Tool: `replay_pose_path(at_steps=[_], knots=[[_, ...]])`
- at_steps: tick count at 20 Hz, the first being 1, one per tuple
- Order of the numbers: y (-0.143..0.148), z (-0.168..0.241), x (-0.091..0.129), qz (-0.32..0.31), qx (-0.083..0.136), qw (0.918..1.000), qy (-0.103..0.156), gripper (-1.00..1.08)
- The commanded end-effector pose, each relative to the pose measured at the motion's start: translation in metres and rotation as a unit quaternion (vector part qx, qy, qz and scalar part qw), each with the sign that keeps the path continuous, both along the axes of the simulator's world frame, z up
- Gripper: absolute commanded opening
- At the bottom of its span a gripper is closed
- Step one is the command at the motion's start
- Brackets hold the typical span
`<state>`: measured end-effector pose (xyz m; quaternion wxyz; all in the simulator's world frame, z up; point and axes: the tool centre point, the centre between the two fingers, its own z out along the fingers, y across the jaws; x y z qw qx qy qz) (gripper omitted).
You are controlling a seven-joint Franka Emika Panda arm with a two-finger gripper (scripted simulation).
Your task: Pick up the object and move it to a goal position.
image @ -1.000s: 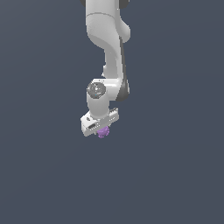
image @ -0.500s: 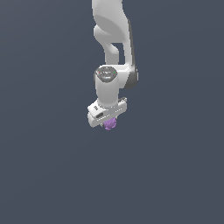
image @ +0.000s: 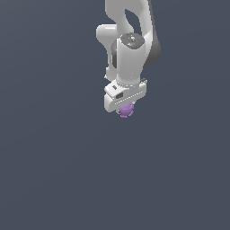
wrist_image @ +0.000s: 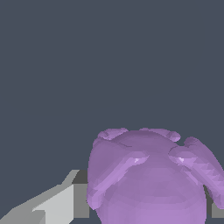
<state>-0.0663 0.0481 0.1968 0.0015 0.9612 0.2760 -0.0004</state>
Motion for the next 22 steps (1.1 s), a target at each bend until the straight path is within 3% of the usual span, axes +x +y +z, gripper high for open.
replay_pose_path(at_steps=[1, 14, 22], knots=[[0.018, 0.025, -0.009, 0.0, 0.0, 1.0, 0.0, -1.0], [0.109, 0.153, -0.051, 0.001, 0.0, 1.0, 0.0, -1.0], [0.148, 0.209, -0.066, 0.0, 0.001, 1.0, 0.0, -1.0]])
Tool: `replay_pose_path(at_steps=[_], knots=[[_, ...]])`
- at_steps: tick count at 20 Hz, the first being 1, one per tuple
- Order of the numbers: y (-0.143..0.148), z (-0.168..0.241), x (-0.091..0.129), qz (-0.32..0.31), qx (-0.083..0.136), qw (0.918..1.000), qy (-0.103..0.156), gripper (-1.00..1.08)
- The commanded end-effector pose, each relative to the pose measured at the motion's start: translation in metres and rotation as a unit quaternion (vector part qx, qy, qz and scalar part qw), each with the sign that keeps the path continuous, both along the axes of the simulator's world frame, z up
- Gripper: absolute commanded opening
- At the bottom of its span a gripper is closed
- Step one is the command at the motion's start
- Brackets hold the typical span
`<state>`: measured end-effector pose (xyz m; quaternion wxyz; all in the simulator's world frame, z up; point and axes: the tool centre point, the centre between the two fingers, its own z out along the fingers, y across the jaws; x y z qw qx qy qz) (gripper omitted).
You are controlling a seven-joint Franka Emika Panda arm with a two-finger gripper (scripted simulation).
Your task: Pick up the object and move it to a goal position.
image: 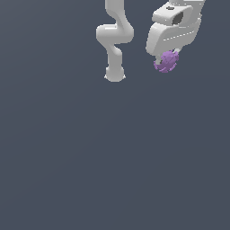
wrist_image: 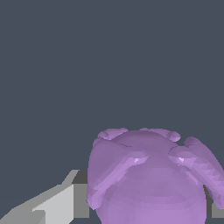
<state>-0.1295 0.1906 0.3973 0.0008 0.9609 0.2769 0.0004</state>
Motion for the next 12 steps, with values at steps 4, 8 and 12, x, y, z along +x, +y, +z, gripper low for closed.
replay_pose_path(at_steps=[4, 8, 12], knots=[[0.017, 0.025, -0.006, -0.001, 0.0, 1.0, 0.001, -1.0], [0.023, 0.032, -0.007, -0.001, 0.001, 1.0, 0.001, -1.0], [0.023, 0.032, -0.006, -0.001, 0.001, 1.0, 0.001, -1.0]])
